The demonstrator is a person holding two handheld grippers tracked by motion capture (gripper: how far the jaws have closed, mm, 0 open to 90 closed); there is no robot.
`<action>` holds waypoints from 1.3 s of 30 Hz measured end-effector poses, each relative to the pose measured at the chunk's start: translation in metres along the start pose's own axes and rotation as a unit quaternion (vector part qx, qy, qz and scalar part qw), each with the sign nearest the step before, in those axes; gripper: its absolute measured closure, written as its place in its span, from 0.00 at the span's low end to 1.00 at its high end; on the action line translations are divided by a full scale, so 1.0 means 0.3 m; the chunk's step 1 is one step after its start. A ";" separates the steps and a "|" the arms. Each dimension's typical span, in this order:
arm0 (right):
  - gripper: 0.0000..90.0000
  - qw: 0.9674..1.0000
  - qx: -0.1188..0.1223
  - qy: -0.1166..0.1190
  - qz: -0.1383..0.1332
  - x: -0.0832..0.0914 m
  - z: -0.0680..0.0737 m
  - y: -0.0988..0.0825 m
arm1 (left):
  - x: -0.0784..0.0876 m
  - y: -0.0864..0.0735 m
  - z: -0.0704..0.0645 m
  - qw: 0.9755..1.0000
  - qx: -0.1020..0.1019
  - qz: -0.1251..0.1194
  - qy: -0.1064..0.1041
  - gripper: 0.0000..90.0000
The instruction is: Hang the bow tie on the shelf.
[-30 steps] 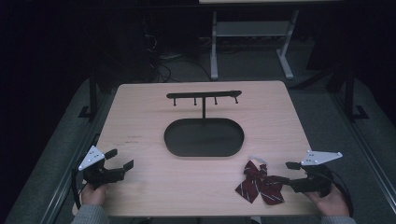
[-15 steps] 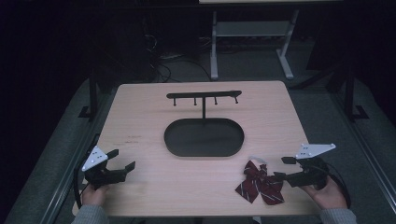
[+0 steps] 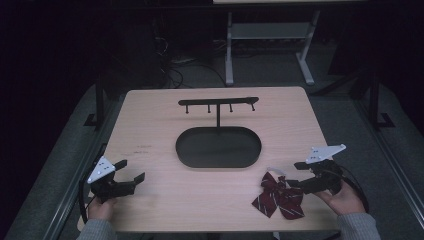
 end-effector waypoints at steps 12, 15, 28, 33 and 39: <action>0.35 1.000 0.017 0.013 0.015 -0.021 -0.013 0.053 | 0.008 0.006 -0.001 1.000 0.001 -0.009 0.001 0.14; 0.36 1.000 0.016 0.015 0.017 -0.028 -0.017 0.060 | 0.009 0.007 0.000 1.000 0.003 -0.011 0.001 0.14; 0.48 0.999 0.000 0.027 0.041 -0.105 -0.077 0.066 | 0.007 0.005 -0.001 1.000 0.006 -0.003 -0.005 0.14; 0.55 0.998 0.007 0.033 0.050 -0.137 -0.085 0.073 | 0.006 0.004 0.000 1.000 0.008 -0.002 -0.003 0.14; 0.62 0.997 -0.004 0.039 0.070 -0.187 -0.117 0.073 | 0.008 0.006 0.005 1.000 0.013 -0.002 0.000 0.14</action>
Point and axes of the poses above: each handheld gripper's, and its own axes: x roughly backward along the jaws, y roughly out of its top, z roughly to its left, the point moved 1 cm from there along -x, roughly forward along the jaws, and after that the axes turned 11 degrees about x, right-handed, at the moved point
